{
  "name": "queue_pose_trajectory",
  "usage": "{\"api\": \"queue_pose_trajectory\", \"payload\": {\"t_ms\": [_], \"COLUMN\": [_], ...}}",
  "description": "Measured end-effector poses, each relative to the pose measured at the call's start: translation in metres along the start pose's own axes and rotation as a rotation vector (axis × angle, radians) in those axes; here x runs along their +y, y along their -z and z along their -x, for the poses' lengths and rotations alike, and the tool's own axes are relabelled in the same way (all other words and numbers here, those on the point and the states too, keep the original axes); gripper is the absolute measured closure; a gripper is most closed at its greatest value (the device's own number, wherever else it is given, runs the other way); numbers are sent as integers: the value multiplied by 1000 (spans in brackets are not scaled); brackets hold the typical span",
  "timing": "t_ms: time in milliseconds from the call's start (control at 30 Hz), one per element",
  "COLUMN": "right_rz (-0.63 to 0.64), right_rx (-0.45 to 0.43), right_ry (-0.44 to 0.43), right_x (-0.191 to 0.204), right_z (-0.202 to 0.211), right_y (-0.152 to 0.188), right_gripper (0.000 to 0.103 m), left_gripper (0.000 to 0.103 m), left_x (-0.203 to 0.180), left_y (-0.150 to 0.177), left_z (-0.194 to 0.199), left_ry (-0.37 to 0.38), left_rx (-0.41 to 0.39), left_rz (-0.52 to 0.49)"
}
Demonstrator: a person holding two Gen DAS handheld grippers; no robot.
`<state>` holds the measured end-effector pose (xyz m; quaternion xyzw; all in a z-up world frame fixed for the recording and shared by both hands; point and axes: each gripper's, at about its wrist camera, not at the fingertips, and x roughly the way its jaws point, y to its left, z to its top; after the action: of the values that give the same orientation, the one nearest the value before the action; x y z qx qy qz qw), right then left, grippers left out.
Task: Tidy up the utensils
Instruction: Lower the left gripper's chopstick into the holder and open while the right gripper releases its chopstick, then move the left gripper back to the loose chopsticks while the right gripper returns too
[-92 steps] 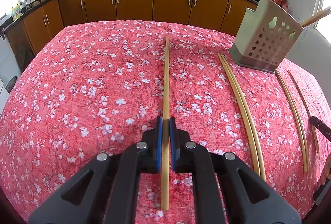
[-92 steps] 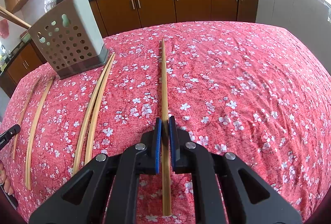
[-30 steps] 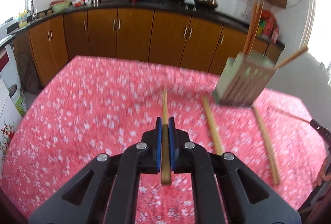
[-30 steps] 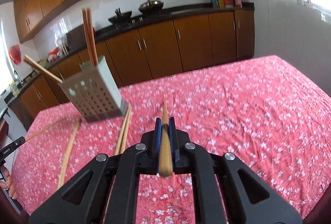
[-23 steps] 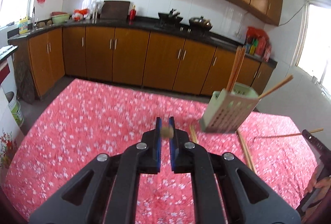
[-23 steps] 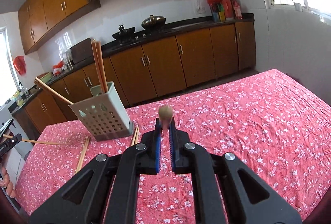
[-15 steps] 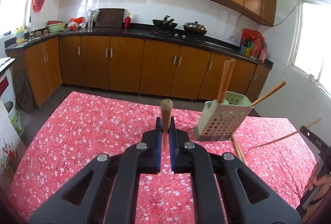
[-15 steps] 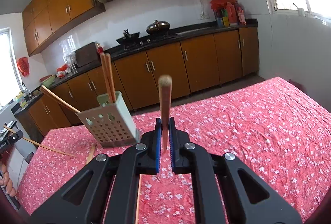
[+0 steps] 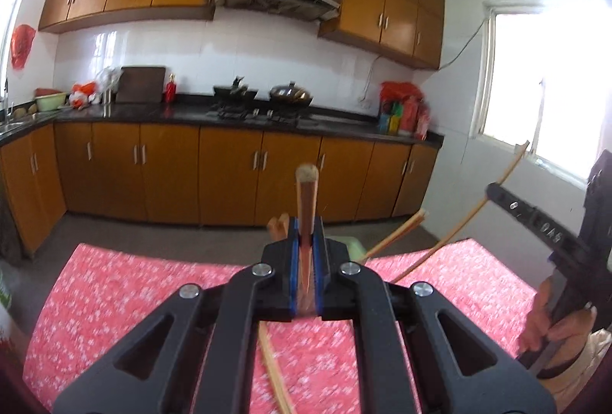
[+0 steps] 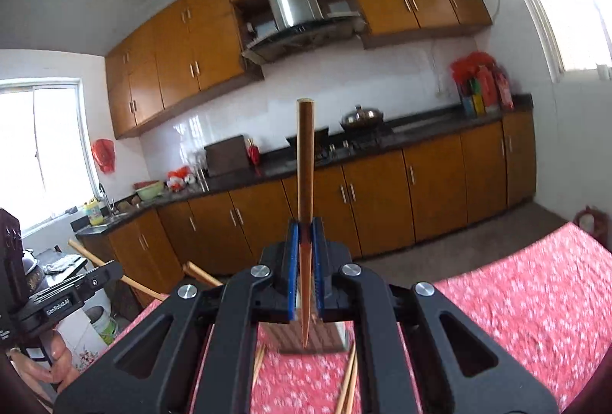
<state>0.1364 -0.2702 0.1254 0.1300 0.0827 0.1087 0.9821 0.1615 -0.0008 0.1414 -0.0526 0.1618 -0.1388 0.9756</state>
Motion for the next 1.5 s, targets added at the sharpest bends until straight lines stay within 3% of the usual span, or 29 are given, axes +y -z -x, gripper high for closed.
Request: {"api": "queue_pose_trajectory", "payload": {"t_ms": [233, 567, 900, 1300, 1500], "right_rz": [36, 56, 6, -19, -28], "right_rx": [-85, -77, 32, 36, 155], "right_ry": [10, 43, 57, 57, 105], "right_x": [8, 7, -9, -8, -26], "right_z": [-22, -64, -89, -47, -15], "right_y": [-9, 1, 24, 8, 45], "right_gripper": [95, 95, 94, 94, 94], "left_gripper": [95, 95, 94, 83, 78], "left_x": [-7, -5, 6, 16, 40], "left_y": [-28, -50, -20, -21, 18], "left_z": [-23, -72, -129, -71, -30], "left_ry": [-12, -92, -96, -128, -184], "left_rx": [-68, -175, -38, -67, 10], "left_rz": [52, 88, 75, 97, 111]}}
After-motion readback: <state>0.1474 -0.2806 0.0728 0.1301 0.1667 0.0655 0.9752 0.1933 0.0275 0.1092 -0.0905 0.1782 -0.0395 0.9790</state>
